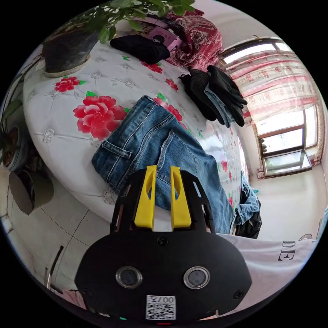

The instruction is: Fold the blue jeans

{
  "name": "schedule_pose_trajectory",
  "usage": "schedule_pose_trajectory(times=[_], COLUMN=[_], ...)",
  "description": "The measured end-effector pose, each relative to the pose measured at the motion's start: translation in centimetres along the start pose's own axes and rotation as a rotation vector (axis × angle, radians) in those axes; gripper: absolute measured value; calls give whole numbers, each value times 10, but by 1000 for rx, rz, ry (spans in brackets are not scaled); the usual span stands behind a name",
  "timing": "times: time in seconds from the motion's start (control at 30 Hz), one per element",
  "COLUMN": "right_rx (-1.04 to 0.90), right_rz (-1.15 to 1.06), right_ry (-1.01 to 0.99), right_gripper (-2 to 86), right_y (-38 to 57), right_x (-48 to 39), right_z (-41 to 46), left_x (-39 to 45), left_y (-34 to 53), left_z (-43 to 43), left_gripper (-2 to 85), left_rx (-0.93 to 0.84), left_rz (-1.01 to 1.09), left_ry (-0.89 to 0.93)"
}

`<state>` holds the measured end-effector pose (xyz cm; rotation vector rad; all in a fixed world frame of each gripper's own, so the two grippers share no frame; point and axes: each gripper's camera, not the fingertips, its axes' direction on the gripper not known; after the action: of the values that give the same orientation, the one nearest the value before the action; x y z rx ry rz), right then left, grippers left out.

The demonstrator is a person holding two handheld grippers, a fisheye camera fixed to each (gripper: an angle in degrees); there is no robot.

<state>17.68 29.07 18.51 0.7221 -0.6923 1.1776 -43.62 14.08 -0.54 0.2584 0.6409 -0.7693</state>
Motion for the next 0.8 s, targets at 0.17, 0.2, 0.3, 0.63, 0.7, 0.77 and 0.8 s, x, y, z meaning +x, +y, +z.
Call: schedule_pose_trajectory(times=[0.17, 0.2, 0.3, 0.63, 0.7, 0.77, 0.8], right_rx=[111, 100, 57, -374, -567, -783, -944], right_rz=[23, 41, 38, -1188, -1430, -1520, -1563], right_ry=[-121, -125, -155, -255, -251, -204, -122], right_gripper=[61, 53, 28, 10, 15, 18, 20], right_y=[6, 3, -4, 187, 279, 341, 376], right_x=[-10, -16, -48, -341, -359, -351, -340], right_z=[27, 37, 54, 101, 132, 169, 195], left_x=[-21, -27, -44, -121, -140, -154, -161], left_y=[7, 9, 17, 55, 57, 54, 50], left_z=[-17, -22, -38, -71, -70, -68, -65], left_gripper=[78, 79, 81, 105, 113, 120, 126], left_rx=[52, 60, 91, 203, 227, 241, 241], left_rz=[-71, -82, -108, -302, -355, -382, -387], left_ry=[47, 53, 52, 134, 184, 216, 225])
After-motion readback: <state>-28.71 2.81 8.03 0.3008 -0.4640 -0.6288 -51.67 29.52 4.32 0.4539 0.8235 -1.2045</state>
